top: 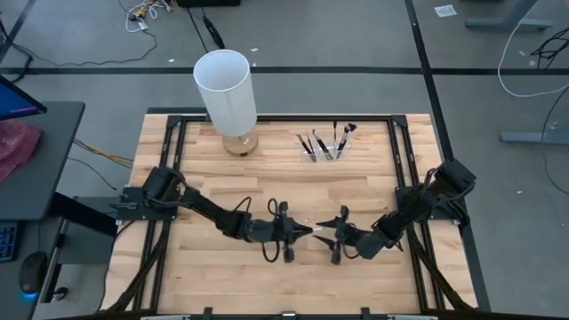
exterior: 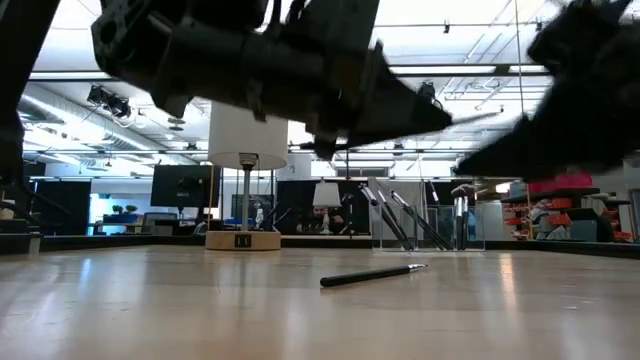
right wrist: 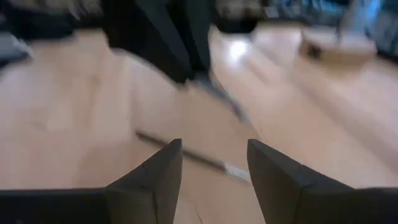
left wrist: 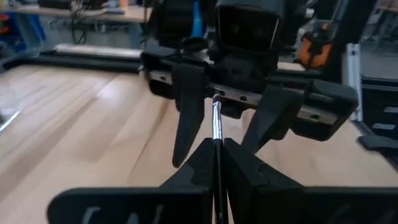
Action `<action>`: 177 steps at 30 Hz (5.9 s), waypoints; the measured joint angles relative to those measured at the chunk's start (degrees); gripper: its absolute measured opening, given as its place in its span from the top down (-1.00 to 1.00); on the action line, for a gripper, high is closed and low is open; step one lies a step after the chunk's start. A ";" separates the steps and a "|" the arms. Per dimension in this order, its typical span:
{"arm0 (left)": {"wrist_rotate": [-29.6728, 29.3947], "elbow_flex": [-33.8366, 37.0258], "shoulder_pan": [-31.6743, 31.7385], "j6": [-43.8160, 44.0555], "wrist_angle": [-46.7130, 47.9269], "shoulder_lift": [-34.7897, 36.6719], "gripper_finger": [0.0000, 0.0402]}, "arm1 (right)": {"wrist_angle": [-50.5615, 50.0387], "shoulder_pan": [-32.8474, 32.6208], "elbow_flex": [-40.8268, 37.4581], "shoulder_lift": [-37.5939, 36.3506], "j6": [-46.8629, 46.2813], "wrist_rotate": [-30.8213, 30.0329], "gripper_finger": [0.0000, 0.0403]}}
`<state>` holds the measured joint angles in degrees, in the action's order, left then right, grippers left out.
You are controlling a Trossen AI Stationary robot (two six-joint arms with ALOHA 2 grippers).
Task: Sort items
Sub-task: Put the eyeshadow brush into the transparent organizer
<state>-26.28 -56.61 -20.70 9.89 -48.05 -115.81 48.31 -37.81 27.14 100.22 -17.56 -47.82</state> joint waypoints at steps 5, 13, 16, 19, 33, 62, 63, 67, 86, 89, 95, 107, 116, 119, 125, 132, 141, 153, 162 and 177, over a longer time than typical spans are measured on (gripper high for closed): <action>0.02 -1.91 -1.56 -2.63 0.11 0.00 0.88 | 10.39 -3.12 0.07 -0.40 11.92 -2.18 0.11; 0.19 -2.44 -2.01 -3.21 0.05 0.00 0.88 | 15.27 -5.83 0.07 -0.41 17.07 -4.09 0.36; 0.11 -2.44 -2.02 -3.12 0.00 0.00 0.88 | 15.19 -5.79 0.07 -0.41 17.11 -4.04 0.51; 0.28 -2.44 -2.02 -3.15 0.00 0.00 0.88 | 15.17 -5.79 0.07 -0.41 17.11 -4.06 0.69; -0.70 -2.59 -1.93 -5.76 2.60 0.32 0.62 | 8.29 -5.90 0.07 -4.17 15.09 -4.51 0.96; -11.21 -2.24 -1.97 2.62 27.39 7.48 0.20 | -102.09 54.45 38.88 -24.79 13.32 31.07 0.97; -11.21 -2.24 -1.97 2.61 27.44 7.48 0.20 | -102.13 55.77 38.88 -23.96 14.52 33.13 0.97; -11.21 -2.24 -1.82 2.56 27.28 7.48 0.20 | -102.02 59.09 38.88 -20.65 18.55 36.45 0.97; -11.19 -2.24 -0.47 3.49 27.30 7.48 0.20 | -94.61 64.16 38.84 -11.71 28.69 38.44 0.72; -11.19 -2.24 -0.47 3.96 27.30 7.45 0.20 | -92.62 64.16 38.84 -11.71 28.85 38.43 0.62; -11.19 -2.24 -0.47 4.11 27.30 7.44 0.20 | -85.27 64.71 38.84 -11.71 27.95 38.34 0.39; -11.17 -2.24 -0.73 4.15 27.39 7.43 0.20 | -77.80 63.06 38.84 -13.34 23.75 29.12 0.23; -11.19 -2.24 -2.51 4.50 27.43 7.43 0.20 | -82.23 46.54 33.31 -20.31 18.15 29.31 0.37; -11.17 -2.24 -3.68 4.50 27.41 7.43 0.20 | -79.82 38.25 27.67 -24.11 12.90 28.52 0.43; -11.39 -2.22 -5.39 5.13 26.96 5.51 0.20 | -64.49 18.78 12.38 -29.34 0.88 23.61 0.53; -11.40 -2.22 -5.93 10.69 26.56 -0.45 0.20 | -26.01 -1.57 -3.23 -22.62 -0.99 18.27 0.61; -12.69 -2.27 -3.07 18.05 23.50 -6.83 0.20 | -7.63 -5.66 -5.33 -10.82 -1.81 8.71 0.65; -9.61 -2.74 -1.30 21.00 32.20 -7.39 0.59 | -6.71 -5.31 -5.33 -10.20 -0.96 8.77 0.65; -2.51 -1.28 1.16 16.10 30.19 -6.93 0.93 | -6.71 -5.31 -5.33 -10.20 -0.81 8.64 0.65; 4.83 9.41 3.73 11.90 9.07 -5.17 0.95 | -8.29 -5.31 -5.29 -10.20 -1.00 9.46 0.65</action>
<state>-21.45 -47.20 -16.97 21.79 -38.99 -120.98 40.02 -43.11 21.85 90.02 -18.57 -38.36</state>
